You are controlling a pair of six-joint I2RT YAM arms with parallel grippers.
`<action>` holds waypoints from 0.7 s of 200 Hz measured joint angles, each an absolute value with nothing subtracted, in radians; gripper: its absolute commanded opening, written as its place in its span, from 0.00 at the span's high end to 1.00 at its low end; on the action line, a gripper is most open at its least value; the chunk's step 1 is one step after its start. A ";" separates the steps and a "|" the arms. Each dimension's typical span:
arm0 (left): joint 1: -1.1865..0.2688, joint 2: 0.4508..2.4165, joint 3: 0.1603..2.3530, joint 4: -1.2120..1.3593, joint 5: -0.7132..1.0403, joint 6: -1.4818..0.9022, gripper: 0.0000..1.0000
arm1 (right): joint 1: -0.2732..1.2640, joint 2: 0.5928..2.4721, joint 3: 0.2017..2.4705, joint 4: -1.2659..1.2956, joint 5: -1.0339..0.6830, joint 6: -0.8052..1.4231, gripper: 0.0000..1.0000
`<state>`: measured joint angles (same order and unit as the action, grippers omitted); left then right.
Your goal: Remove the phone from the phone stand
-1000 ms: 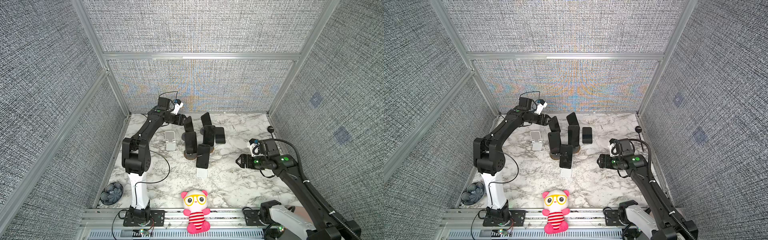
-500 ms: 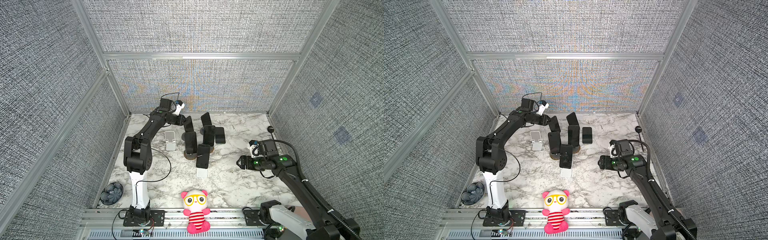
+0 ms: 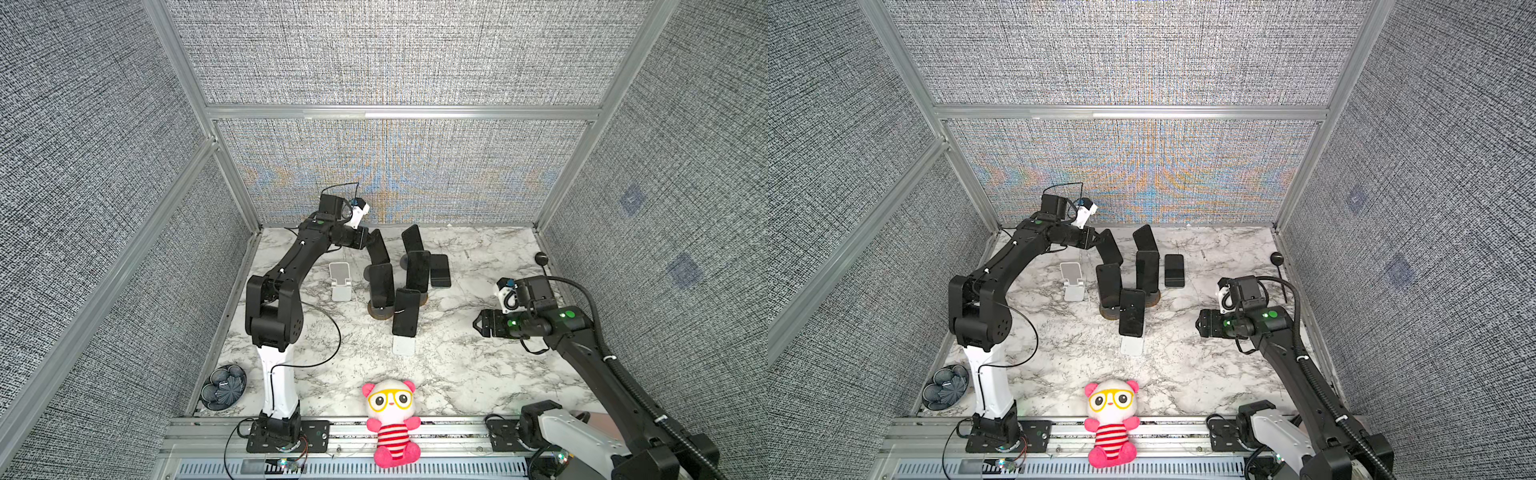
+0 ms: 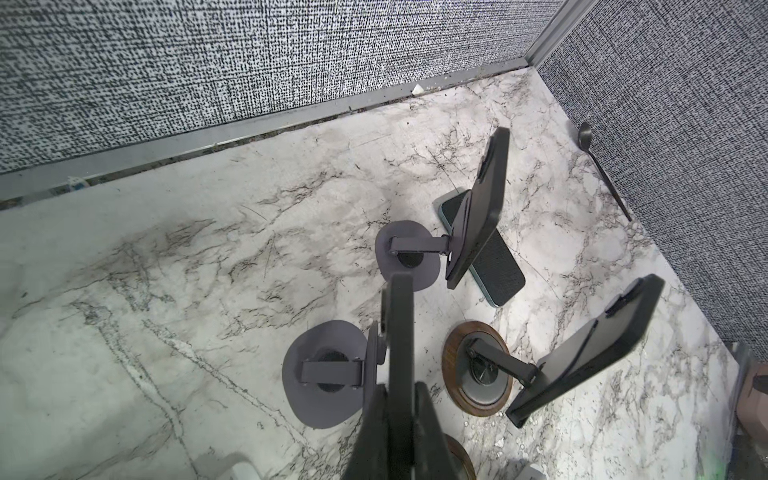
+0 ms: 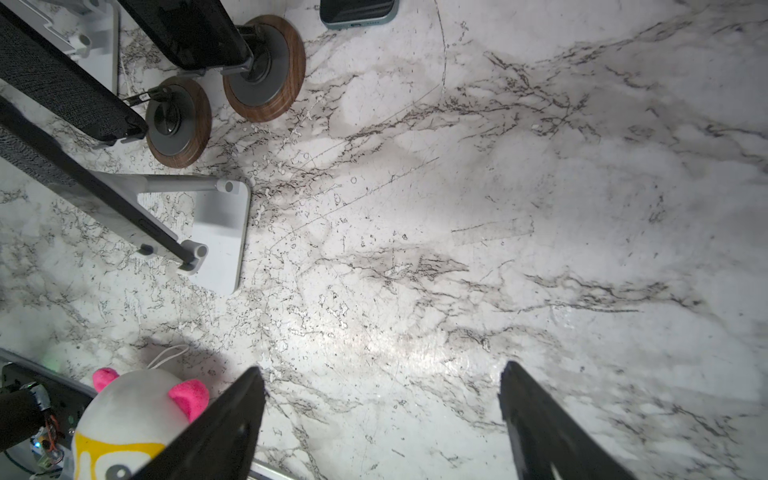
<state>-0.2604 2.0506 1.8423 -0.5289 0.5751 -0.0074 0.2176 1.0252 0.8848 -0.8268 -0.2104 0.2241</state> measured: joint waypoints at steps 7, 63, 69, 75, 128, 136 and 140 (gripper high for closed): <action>-0.260 2.047 1.846 -0.530 0.575 -0.007 1.00 | 0.219 1.028 0.892 -0.827 -0.211 0.221 0.17; -0.260 1.976 1.895 -0.563 0.564 -0.031 1.00 | 0.256 1.078 1.026 -0.841 -0.195 0.182 0.17; -0.260 1.958 1.901 -0.566 0.558 -0.038 1.00 | 0.263 1.084 1.049 -0.841 -0.189 0.176 0.18; -0.260 1.943 1.908 -0.567 0.554 -0.046 1.00 | 0.271 1.092 1.072 -0.842 -0.184 0.171 0.18; -0.260 1.801 1.961 -0.602 0.480 -0.171 1.00 | 0.380 1.174 1.288 -0.863 -0.123 0.110 0.18; -0.260 1.768 1.944 -0.608 0.473 -0.196 1.00 | 0.403 1.186 1.319 -0.864 -0.103 0.098 0.18; -0.260 1.752 1.932 -0.608 0.472 -0.208 1.00 | 0.413 1.192 1.333 -0.866 -0.098 0.092 0.18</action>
<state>-0.2600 1.7523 1.9316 -0.6079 0.4717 -0.2085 0.4133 1.1915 1.3334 -0.8658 -0.0982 0.0921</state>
